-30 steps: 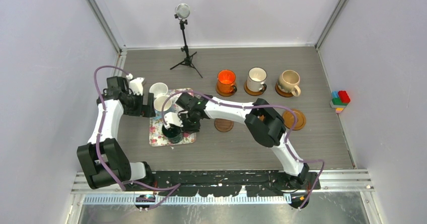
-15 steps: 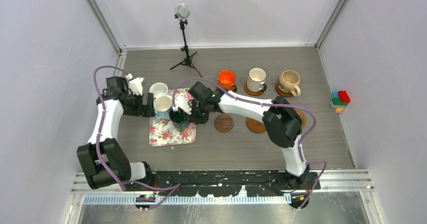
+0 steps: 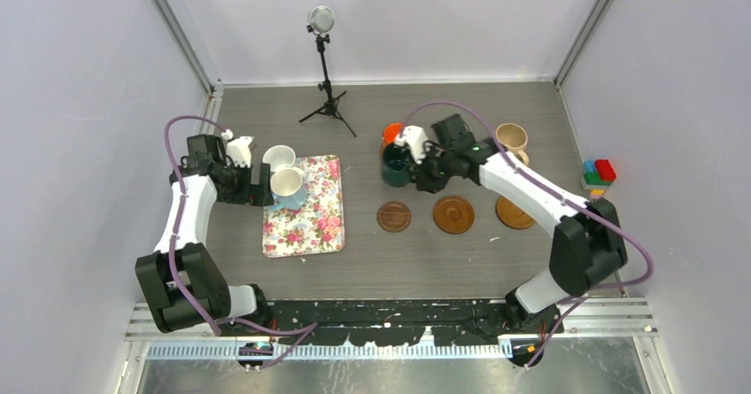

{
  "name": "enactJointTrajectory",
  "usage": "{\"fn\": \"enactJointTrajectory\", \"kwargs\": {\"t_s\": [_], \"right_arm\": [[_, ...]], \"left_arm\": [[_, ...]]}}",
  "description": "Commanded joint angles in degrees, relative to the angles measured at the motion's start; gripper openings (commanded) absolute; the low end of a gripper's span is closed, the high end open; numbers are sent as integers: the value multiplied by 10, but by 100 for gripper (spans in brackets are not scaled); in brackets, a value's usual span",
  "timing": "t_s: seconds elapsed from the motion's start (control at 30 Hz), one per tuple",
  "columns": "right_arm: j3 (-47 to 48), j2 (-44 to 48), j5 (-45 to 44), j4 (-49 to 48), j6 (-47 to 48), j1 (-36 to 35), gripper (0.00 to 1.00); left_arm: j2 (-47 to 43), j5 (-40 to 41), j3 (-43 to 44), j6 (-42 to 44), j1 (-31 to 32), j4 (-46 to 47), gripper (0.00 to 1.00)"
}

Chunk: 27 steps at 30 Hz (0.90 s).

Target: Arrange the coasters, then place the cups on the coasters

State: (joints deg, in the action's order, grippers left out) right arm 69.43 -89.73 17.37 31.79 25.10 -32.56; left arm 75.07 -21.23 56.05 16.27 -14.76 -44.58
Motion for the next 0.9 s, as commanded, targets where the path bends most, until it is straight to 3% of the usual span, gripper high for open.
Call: {"fn": "enactJointTrajectory", "kwargs": {"t_s": [0.0, 0.37, 0.63, 0.87], "right_arm": [[-39, 89, 9, 36, -3, 72, 1], [-184, 225, 8, 87, 71, 322, 0], [-207, 211, 85, 100, 152, 533, 1], [-236, 206, 73, 59, 146, 570, 1]], "left_arm": [[-13, -18, 13, -3, -4, -1, 98], [-15, -15, 10, 4, -4, -3, 100], [-22, -13, 2, 10, -4, 4, 100], [-22, -7, -9, 12, -4, 14, 100]]}}
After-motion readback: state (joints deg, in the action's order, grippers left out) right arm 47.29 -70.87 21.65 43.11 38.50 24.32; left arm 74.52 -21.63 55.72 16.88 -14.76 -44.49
